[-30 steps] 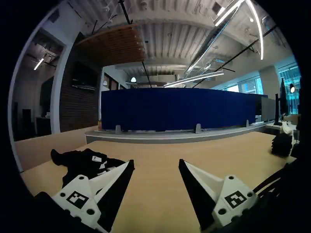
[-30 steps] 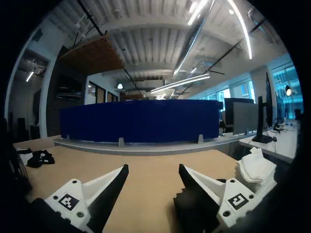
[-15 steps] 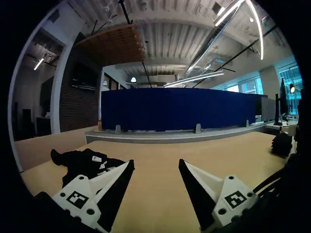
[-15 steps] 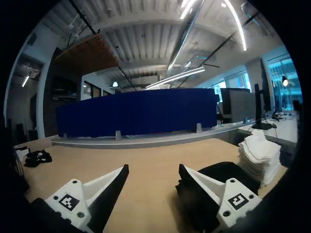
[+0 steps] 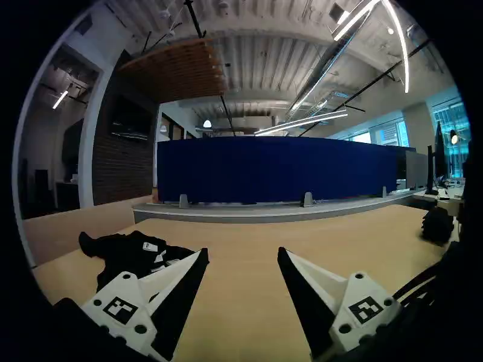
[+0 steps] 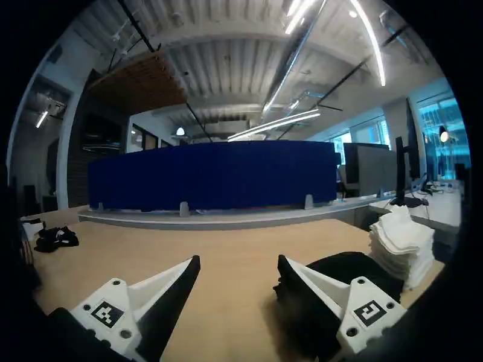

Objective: Fold towel

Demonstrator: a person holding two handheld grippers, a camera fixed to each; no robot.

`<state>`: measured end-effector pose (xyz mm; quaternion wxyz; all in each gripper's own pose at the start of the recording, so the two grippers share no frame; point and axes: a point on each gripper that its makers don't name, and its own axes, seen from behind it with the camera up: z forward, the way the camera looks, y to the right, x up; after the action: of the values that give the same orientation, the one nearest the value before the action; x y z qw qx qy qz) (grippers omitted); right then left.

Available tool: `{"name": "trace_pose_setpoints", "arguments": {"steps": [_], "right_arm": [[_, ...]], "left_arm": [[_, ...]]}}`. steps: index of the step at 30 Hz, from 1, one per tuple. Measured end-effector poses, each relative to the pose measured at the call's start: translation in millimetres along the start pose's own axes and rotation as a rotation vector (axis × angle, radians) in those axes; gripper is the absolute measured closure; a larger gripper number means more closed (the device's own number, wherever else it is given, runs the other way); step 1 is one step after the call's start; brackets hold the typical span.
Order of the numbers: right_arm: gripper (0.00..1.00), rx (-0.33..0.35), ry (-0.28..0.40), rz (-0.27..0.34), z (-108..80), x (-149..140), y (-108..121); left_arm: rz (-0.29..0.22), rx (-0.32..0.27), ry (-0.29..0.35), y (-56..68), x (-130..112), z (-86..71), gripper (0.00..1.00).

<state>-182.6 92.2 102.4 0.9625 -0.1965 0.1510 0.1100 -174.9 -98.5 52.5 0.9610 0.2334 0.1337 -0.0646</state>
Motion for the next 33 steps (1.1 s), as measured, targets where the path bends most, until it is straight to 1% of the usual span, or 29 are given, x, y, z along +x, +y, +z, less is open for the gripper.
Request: {"name": "trace_pose_setpoints", "arguments": {"steps": [11, 15, 23, 33], "right_arm": [[0.01, 0.001, 0.008, 0.011, 1.5, 2.8, 4.6], [0.01, 0.007, 0.014, -0.001, 0.7, 4.1, 3.1], [0.0, 0.022, 0.02, -0.045, -1.7, -0.1, -6.3], [0.0, 0.021, 0.018, -0.051, -2.1, -0.2, -6.6]], "left_arm": [[0.0, 0.0, 0.0, 0.0, 0.2, 0.6, 0.15], [0.0, 0.0, 0.0, 0.2, 0.1, 0.9, 0.15], [0.0, 0.0, 0.0, 0.3, 0.2, 1.1, 0.15], [0.0, 0.0, 0.0, -0.2, 0.0, 0.2, 0.15]]}}
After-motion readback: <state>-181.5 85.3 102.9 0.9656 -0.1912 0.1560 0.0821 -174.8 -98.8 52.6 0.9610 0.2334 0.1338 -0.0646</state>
